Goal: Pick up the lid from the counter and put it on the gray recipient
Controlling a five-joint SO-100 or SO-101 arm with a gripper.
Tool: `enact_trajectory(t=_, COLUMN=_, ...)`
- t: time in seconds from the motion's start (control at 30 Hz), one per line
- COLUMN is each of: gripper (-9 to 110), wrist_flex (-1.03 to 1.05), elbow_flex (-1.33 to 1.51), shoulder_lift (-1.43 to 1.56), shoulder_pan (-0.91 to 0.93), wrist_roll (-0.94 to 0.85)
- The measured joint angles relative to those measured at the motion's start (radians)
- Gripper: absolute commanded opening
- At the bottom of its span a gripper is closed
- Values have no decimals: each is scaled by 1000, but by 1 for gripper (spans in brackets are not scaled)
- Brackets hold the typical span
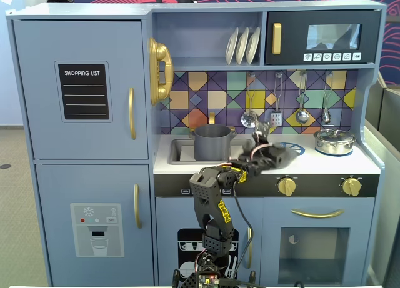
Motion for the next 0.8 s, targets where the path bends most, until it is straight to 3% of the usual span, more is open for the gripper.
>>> enact_trajectory(t=0.37, gripper=0, wrist_flex=307, elbow_flex=-173, shoulder_lift=230, shoulder_pan=-186, wrist_roll=61)
enact_trajectory(t=0.8, gripper=0, wrist_flex=391, elbow_flex=-173, shoulder_lift=295, shoulder_pan=-460, wrist_roll=34)
